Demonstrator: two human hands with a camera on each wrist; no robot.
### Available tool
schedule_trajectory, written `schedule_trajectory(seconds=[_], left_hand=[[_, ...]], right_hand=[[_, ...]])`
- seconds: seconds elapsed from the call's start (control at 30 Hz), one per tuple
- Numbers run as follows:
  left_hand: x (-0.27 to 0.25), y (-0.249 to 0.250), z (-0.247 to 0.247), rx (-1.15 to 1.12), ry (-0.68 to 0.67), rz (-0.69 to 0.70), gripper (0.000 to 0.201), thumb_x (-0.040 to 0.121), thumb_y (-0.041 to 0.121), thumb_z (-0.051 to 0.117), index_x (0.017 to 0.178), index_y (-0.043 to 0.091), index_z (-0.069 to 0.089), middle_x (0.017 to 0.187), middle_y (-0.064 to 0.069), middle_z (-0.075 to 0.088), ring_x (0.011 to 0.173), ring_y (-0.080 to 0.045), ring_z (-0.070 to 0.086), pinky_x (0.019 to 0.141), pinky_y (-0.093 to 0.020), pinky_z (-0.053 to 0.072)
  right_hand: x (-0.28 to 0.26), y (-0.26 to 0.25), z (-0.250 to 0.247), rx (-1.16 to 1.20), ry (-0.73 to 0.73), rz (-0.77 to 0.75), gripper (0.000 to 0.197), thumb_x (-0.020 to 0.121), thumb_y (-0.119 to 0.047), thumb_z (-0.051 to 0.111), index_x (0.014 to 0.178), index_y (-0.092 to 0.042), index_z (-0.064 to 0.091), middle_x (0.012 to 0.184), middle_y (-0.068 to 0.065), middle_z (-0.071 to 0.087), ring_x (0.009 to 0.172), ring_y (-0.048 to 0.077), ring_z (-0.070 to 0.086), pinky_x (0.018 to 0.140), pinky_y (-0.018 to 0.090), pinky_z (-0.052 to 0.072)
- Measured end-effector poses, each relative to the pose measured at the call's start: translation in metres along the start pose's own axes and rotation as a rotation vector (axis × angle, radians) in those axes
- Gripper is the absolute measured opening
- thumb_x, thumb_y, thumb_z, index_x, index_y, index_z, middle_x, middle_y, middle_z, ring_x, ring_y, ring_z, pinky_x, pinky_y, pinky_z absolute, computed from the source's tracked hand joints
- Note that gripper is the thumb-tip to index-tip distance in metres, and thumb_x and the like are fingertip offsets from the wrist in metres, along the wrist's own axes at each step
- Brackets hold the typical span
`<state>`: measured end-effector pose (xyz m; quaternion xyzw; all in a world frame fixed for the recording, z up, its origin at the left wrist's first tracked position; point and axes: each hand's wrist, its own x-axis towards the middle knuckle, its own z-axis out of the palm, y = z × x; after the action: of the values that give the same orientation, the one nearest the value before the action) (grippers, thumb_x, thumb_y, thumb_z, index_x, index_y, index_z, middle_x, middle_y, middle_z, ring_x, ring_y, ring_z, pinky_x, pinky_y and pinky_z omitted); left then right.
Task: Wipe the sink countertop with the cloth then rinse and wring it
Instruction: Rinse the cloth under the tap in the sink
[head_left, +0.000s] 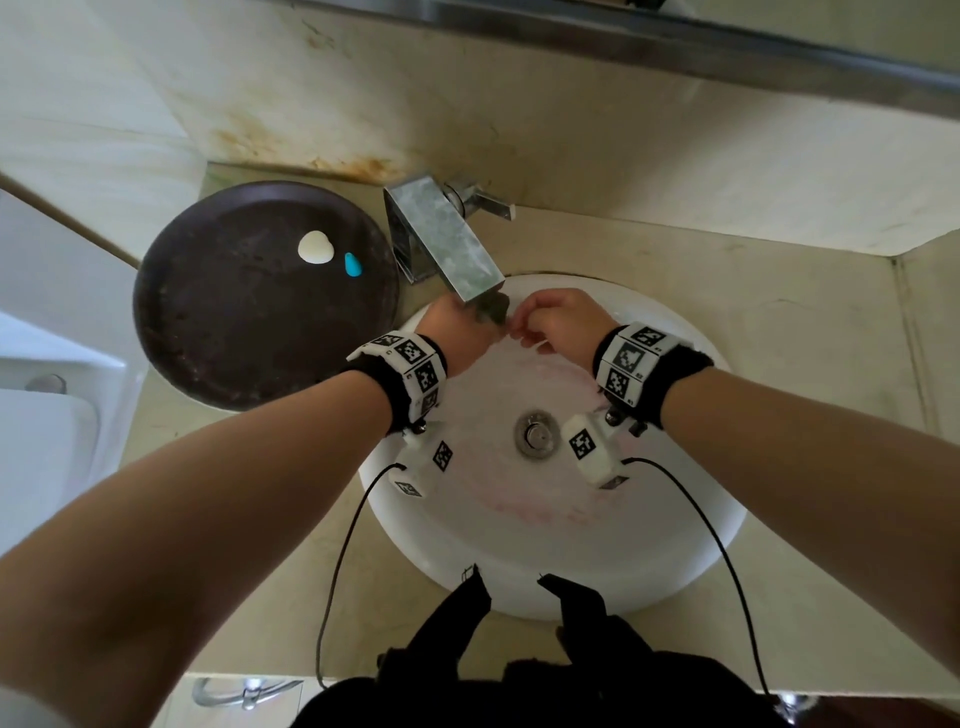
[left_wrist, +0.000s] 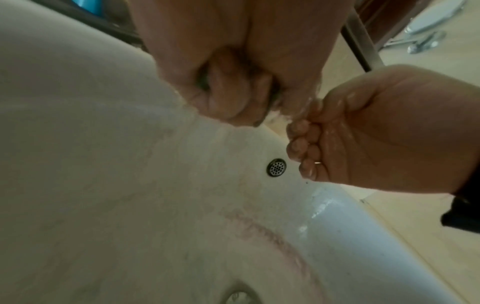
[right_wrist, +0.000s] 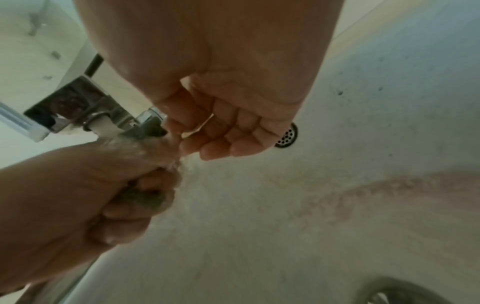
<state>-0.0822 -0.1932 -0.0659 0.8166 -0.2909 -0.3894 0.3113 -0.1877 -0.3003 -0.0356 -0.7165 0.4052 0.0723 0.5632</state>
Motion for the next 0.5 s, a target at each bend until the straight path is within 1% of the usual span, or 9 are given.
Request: schedule_trajectory(seconds=[0.07, 0.1, 0.17, 0.23, 0.3, 0.37, 0.43, 0.47, 0.5], left_hand=[[-0.002, 0.002, 0.0, 0.154, -0.037, 0.083, 0.029, 0.086, 0.037, 0.064, 0.067, 0.022, 0.047, 0.064, 0.005, 0.048, 0.059, -0.012, 0.048, 0.053, -0.023, 0.039], [-0.002, 0.003, 0.001, 0.184, -0.035, 0.092, 0.032, 0.086, 0.04, 0.063, 0.065, 0.023, 0.045, 0.064, 0.005, 0.048, 0.058, -0.01, 0.047, 0.052, -0.022, 0.037], [-0.002, 0.005, 0.001, 0.248, -0.018, 0.101, 0.032, 0.088, 0.035, 0.059, 0.063, 0.021, 0.045, 0.063, 0.005, 0.047, 0.059, -0.011, 0.047, 0.05, -0.02, 0.032], [-0.005, 0.011, 0.001, 0.349, -0.035, 0.142, 0.03, 0.093, 0.032, 0.051, 0.069, 0.014, 0.05, 0.065, 0.002, 0.048, 0.066, -0.017, 0.05, 0.053, -0.023, 0.035], [-0.009, 0.017, 0.0, 0.449, -0.05, 0.2, 0.032, 0.098, 0.032, 0.043, 0.081, 0.008, 0.056, 0.074, -0.004, 0.052, 0.075, -0.022, 0.055, 0.063, -0.027, 0.04], [-0.01, 0.018, -0.001, 0.456, -0.042, 0.22, 0.035, 0.1, 0.032, 0.041, 0.083, 0.007, 0.058, 0.076, -0.006, 0.053, 0.079, -0.024, 0.057, 0.069, -0.03, 0.043], [-0.004, 0.01, -0.002, 0.417, -0.051, 0.175, 0.033, 0.097, 0.036, 0.046, 0.076, 0.013, 0.055, 0.071, -0.002, 0.053, 0.077, -0.022, 0.059, 0.068, -0.03, 0.045], [-0.002, 0.005, -0.003, 0.379, -0.042, 0.167, 0.029, 0.095, 0.038, 0.05, 0.077, 0.016, 0.056, 0.071, 0.001, 0.055, 0.078, -0.021, 0.061, 0.069, -0.029, 0.047], [-0.001, 0.001, -0.003, 0.341, -0.033, 0.154, 0.023, 0.092, 0.038, 0.054, 0.083, 0.018, 0.06, 0.076, 0.002, 0.058, 0.081, -0.02, 0.062, 0.072, -0.029, 0.049]], right_hand=[[0.0, 0.004, 0.001, 0.009, 0.01, 0.007, 0.028, 0.085, 0.0, 0.045, 0.069, -0.016, 0.061, 0.072, 0.001, 0.067, 0.068, 0.013, 0.06, 0.068, 0.027, 0.046], [0.0, 0.006, 0.001, 0.017, 0.018, 0.014, 0.027, 0.085, -0.001, 0.044, 0.069, -0.016, 0.06, 0.071, 0.001, 0.067, 0.067, 0.014, 0.06, 0.067, 0.027, 0.046], [0.001, 0.008, 0.001, 0.026, 0.02, 0.034, 0.026, 0.086, -0.003, 0.044, 0.072, -0.017, 0.061, 0.072, 0.001, 0.067, 0.067, 0.014, 0.06, 0.065, 0.027, 0.046], [0.003, 0.007, 0.003, 0.02, 0.013, 0.049, 0.025, 0.087, -0.006, 0.043, 0.075, -0.017, 0.061, 0.073, 0.001, 0.067, 0.066, 0.014, 0.06, 0.063, 0.026, 0.046], [0.005, 0.005, 0.008, 0.003, 0.019, 0.054, 0.023, 0.091, -0.011, 0.043, 0.078, -0.018, 0.06, 0.073, 0.001, 0.065, 0.064, 0.014, 0.06, 0.062, 0.026, 0.047], [0.006, 0.001, 0.014, 0.002, 0.023, 0.061, 0.02, 0.093, -0.016, 0.042, 0.082, -0.018, 0.059, 0.075, 0.001, 0.063, 0.063, 0.015, 0.061, 0.062, 0.027, 0.047], [0.007, -0.001, 0.019, 0.018, 0.026, 0.071, 0.02, 0.094, -0.02, 0.039, 0.089, -0.016, 0.058, 0.08, 0.003, 0.063, 0.064, 0.017, 0.062, 0.061, 0.028, 0.047], [0.007, -0.002, 0.021, 0.029, 0.022, 0.081, 0.021, 0.096, -0.023, 0.038, 0.095, -0.015, 0.057, 0.084, 0.005, 0.064, 0.065, 0.018, 0.063, 0.061, 0.029, 0.048], [0.008, -0.004, 0.024, 0.046, 0.014, 0.095, 0.025, 0.098, -0.026, 0.035, 0.101, -0.014, 0.056, 0.088, 0.007, 0.065, 0.068, 0.019, 0.064, 0.063, 0.029, 0.049]])
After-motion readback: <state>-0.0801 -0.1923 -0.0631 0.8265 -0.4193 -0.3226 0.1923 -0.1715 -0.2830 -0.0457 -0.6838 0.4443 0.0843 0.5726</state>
